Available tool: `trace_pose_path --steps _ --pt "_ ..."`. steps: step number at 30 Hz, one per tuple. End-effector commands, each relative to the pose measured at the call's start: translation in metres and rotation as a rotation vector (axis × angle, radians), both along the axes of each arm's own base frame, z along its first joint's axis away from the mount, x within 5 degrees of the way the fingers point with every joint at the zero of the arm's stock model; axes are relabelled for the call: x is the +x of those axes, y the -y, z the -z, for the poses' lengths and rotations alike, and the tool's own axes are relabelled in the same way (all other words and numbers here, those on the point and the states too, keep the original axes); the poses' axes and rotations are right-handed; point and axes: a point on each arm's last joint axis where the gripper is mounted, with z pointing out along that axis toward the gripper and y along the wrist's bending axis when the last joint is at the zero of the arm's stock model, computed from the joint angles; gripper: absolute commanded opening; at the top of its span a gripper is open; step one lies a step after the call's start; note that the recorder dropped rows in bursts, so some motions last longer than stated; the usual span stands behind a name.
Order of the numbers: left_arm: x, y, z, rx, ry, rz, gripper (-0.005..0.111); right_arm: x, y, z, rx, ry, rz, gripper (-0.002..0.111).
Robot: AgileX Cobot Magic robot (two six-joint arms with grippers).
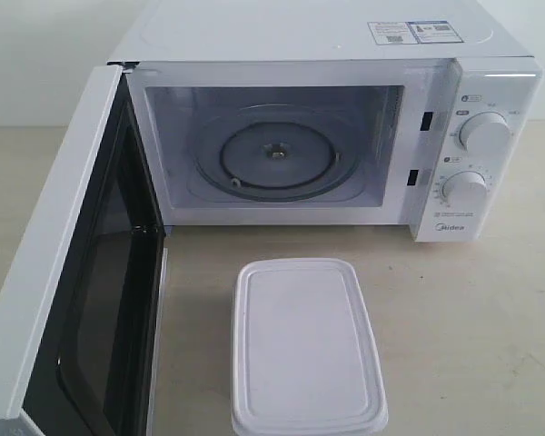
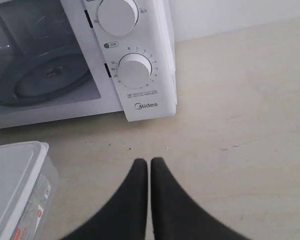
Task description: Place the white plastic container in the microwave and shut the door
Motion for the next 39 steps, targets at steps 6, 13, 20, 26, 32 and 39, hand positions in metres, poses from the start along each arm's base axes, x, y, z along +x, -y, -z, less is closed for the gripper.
trace_pose_path --steps 6,13,20,26,32,39 --pt "0.000 0.000 0.001 -0.006 0.000 0.004 0.004 0.000 0.000 -0.001 -0.009 0.018 0.002 0.000" --pt "0.000 0.000 0.001 -0.006 0.000 0.004 0.004 0.000 0.000 -0.002 -0.006 0.021 0.002 0.000" --pt "0.000 0.000 0.001 -0.006 0.000 0.004 0.004 -0.007 0.003 -0.075 0.193 0.437 0.036 0.000" --pt "0.000 0.000 0.001 -0.006 0.000 0.004 0.004 -0.042 0.014 -0.172 0.221 0.963 0.089 0.000" --pt "0.000 0.000 0.001 -0.006 0.000 0.004 0.004 0.024 0.001 -0.285 -0.099 0.696 0.046 0.000" --pt "0.000 0.000 0.001 -0.006 0.000 0.004 0.004 0.147 -0.014 -0.254 0.054 0.255 0.013 0.000"
